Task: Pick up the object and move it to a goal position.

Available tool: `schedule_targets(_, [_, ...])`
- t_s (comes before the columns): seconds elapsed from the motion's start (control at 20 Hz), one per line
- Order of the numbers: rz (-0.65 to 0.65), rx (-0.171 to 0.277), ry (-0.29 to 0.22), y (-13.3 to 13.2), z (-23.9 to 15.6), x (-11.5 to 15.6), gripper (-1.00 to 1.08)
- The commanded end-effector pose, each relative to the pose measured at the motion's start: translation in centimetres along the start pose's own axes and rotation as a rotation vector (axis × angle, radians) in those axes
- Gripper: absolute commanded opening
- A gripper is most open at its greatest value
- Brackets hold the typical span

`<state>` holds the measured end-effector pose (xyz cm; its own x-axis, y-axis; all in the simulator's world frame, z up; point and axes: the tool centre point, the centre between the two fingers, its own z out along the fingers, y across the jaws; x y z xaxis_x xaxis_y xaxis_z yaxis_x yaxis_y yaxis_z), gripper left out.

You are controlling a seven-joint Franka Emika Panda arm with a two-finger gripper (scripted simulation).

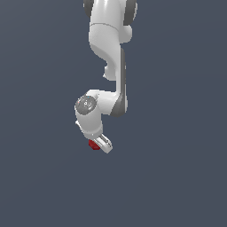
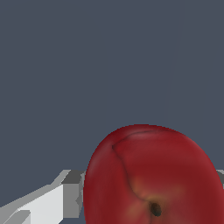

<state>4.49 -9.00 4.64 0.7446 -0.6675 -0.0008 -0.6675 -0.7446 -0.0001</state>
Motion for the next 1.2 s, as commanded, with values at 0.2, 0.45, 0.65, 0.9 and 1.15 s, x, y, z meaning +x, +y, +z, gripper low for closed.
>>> schedule_targets(0.2, [0.0,0.0,0.0,-0.5,-0.9,-0.6,-1.0])
schedule_targets(0.45, [0.0,0.0,0.0,-1.7,-3.1,-2.1,-1.0])
schedule_targets(0.65, [0.0,0.0,0.0,-3.2,-5.9,-4.0,-1.0])
schedule_targets(0.9, [0.0,0.0,0.0,-5.8,-10.6,-7.1,-1.0])
schedule_targets(1.15, [0.001,-0.001,0.001,-8.5,-15.5,-10.3,-1.0])
